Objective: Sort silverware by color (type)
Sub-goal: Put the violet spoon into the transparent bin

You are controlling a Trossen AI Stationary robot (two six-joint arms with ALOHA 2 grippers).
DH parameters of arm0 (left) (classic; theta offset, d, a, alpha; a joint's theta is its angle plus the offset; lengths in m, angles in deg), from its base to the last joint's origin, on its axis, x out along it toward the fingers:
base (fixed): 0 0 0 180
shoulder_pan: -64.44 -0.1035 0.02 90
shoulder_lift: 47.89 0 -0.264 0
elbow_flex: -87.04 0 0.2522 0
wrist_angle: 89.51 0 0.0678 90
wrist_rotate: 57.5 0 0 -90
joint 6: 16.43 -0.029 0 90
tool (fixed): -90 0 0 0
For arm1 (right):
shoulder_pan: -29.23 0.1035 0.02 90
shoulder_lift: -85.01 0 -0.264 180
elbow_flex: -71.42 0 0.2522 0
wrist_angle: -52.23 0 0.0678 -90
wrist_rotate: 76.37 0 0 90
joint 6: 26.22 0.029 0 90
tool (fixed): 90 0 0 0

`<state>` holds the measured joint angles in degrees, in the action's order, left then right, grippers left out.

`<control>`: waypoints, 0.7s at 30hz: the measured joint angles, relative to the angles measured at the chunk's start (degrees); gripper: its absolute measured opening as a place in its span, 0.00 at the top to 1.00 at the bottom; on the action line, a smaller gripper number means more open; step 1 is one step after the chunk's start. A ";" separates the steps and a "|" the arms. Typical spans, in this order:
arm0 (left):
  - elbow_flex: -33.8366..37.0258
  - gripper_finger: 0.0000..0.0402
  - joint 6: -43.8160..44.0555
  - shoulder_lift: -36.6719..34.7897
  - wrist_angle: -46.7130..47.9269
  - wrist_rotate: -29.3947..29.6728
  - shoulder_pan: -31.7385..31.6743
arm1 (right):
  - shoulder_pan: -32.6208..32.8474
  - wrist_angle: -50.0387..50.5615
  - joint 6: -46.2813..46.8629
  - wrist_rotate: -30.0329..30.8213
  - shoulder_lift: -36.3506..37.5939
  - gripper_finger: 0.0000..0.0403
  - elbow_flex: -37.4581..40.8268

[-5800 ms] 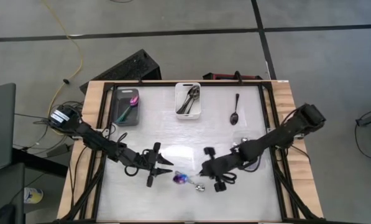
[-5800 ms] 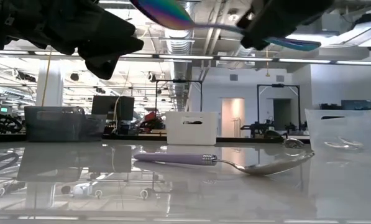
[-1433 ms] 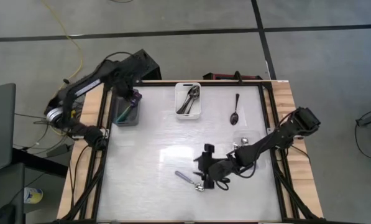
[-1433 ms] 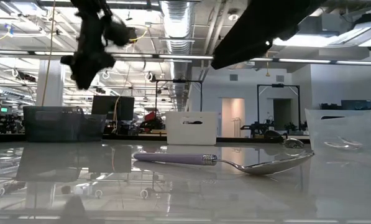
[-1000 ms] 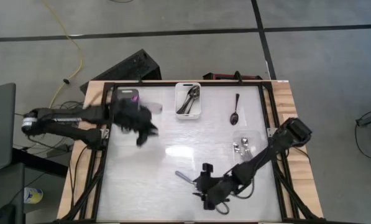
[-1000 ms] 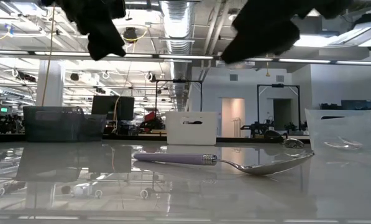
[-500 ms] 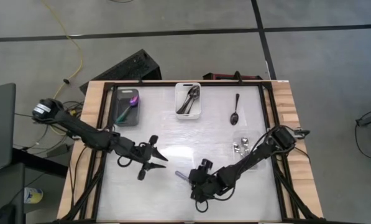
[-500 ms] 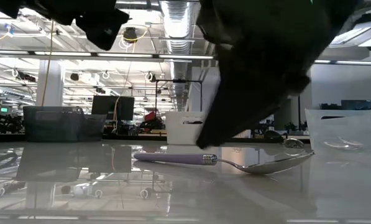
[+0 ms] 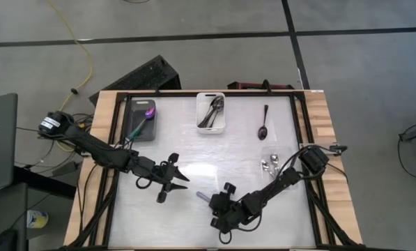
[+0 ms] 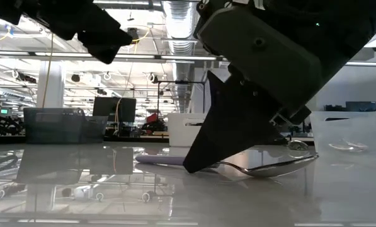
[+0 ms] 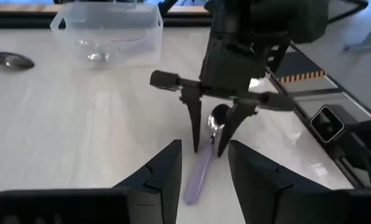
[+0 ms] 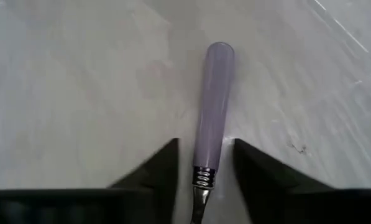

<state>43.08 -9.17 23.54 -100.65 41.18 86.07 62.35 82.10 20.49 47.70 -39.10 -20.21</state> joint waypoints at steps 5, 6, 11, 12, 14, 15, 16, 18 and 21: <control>-0.01 0.71 0.01 -0.02 -0.68 -0.05 0.00 | 0.31 1.90 -3.18 -0.16 0.87 0.85 0.10; -0.01 0.71 0.01 -0.02 -0.65 -0.06 0.00 | 0.33 1.90 -4.20 -0.34 1.22 0.85 0.18; -0.01 0.71 0.95 -0.02 -0.24 -0.06 0.00 | 0.17 4.09 -8.46 -3.00 5.00 0.85 0.58; -0.01 0.71 1.03 -0.02 -0.28 -0.06 0.00 | 0.23 4.62 -9.53 -3.36 6.39 0.85 0.57; -0.01 0.71 1.14 -0.04 -0.24 -0.09 0.00 | 0.35 7.44 -11.30 -3.44 9.69 0.85 0.44; -0.01 0.71 1.18 -0.04 -0.21 -0.09 0.00 | 0.53 9.20 -12.42 -3.40 11.50 0.85 0.38; -0.01 0.71 1.38 -0.04 -0.08 -0.12 0.00 | 0.73 11.34 -13.66 -3.42 13.37 0.85 0.38; -0.01 0.71 2.15 -0.04 -0.04 -0.42 -0.02 | 1.17 15.60 -15.91 -3.81 16.82 0.85 0.38; -0.01 0.71 2.43 -0.04 0.35 -0.52 -0.02 | 2.13 21.66 -18.32 -4.43 22.69 0.85 0.38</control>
<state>43.06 -6.74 23.50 -100.30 40.67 86.05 64.48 103.77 2.18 43.27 -16.41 -19.84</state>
